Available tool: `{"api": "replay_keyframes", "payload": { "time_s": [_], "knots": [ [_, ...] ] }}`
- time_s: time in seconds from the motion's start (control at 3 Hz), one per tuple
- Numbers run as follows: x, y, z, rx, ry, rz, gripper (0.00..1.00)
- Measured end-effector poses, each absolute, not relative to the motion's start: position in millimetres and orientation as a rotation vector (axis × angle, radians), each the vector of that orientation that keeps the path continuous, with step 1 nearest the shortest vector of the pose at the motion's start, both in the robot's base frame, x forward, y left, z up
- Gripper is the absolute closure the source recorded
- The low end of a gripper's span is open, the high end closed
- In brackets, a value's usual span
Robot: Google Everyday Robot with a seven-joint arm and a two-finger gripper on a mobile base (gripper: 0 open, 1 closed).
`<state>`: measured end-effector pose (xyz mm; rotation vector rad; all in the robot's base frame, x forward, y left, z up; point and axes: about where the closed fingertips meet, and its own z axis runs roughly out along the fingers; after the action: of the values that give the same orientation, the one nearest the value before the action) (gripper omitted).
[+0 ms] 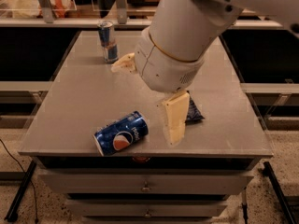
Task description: Pick pepsi can
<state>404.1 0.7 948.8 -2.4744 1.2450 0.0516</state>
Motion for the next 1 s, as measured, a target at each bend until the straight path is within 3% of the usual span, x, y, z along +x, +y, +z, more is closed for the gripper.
{"api": "replay_keyframes", "payload": {
  "time_s": [1.0],
  "knots": [
    [417.7,47.0,861.3,-2.649,1.205,0.088,0.0]
  ]
}}
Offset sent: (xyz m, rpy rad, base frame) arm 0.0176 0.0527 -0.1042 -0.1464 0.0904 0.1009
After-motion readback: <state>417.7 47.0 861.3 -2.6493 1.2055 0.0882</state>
